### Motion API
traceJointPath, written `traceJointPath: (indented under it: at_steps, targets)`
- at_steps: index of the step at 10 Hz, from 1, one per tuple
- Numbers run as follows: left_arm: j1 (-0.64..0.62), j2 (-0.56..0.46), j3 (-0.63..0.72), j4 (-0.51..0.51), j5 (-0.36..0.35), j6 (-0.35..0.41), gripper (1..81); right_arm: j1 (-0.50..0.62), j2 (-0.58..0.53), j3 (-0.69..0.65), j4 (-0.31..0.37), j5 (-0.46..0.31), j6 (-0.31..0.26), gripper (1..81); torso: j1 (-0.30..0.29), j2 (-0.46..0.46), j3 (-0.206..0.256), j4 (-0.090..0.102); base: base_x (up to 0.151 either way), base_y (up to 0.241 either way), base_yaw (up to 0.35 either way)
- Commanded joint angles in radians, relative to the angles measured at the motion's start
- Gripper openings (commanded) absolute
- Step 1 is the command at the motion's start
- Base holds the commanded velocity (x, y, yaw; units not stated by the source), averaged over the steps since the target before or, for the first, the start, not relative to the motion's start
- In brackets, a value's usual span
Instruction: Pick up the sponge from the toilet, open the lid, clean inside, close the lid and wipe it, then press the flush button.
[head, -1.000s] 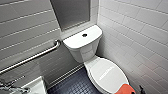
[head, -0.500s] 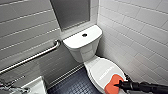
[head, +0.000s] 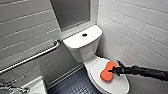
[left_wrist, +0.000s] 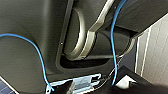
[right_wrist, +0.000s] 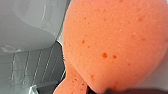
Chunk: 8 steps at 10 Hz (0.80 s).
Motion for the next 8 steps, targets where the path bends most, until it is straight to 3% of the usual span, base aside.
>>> traceJointPath:
  at_steps: [1,4,8]
  targets:
    - [0.03,-0.009,0.013,0.003,0.086,0.001,81.1,0.167,0.06,-0.073,-0.037,-0.062,-0.002,1.0,0.0,0.0,0.0,0.0,0.0,0.0,0.0]
    - [0.035,-0.012,0.007,-0.006,0.088,0.001,81.1,0.157,0.216,-0.283,-0.096,-0.025,-0.003,1.0,0.0,0.0,0.0,0.0,0.0,0.0,0.0]
    - [0.038,-0.009,-0.003,-0.008,0.094,0.001,81.1,0.11,0.324,-0.463,-0.096,0.056,0.0,1.0,0.0,0.0,0.0,0.0,0.0,0.0,0.0]
